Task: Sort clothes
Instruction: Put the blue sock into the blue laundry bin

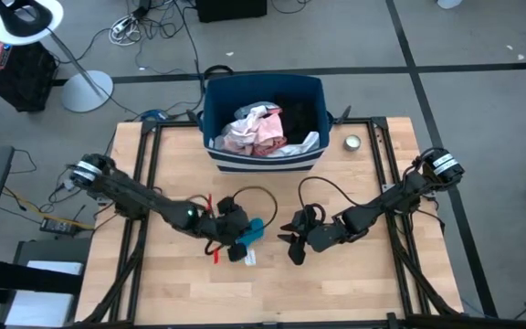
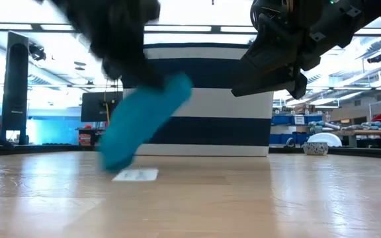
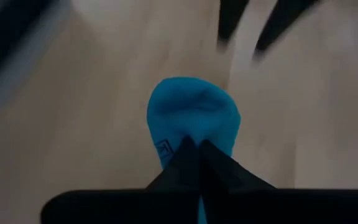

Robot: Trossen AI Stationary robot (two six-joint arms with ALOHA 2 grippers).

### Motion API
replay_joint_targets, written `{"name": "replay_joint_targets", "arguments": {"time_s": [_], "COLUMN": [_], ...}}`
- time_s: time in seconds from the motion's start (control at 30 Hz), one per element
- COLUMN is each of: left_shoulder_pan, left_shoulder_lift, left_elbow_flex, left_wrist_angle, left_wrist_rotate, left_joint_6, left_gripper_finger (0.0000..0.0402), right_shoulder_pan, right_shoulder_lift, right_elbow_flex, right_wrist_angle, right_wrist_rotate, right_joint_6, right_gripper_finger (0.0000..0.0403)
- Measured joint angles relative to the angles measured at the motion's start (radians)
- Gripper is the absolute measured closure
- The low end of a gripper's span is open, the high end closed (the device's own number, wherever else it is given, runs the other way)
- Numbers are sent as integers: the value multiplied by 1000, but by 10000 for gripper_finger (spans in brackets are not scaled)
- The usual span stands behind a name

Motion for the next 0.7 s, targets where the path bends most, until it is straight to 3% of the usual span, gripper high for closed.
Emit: {"name": "replay_joint_targets", "arguments": {"time_s": [0.33, 0.57, 0.7], "left_shoulder_pan": [168, 337, 458], "left_shoulder_lift": [-90, -90, -90], "left_elbow_flex": [423, 727, 826], "left_wrist_angle": [-319, -441, -449], "left_wrist_rotate": [16, 59, 128], "left_joint_6": [361, 522, 566], "left_gripper_finger": [401, 401, 401], "right_shoulder_pan": [0, 0, 0], "right_shoulder_lift": [0, 0, 0], "right_elbow_flex": [0, 0, 0], "right_wrist_angle": [0, -7, -15], "right_wrist_rotate": [0, -1, 0], "right_joint_6": [0, -2, -3], "right_gripper_finger": [266, 266, 266]}}
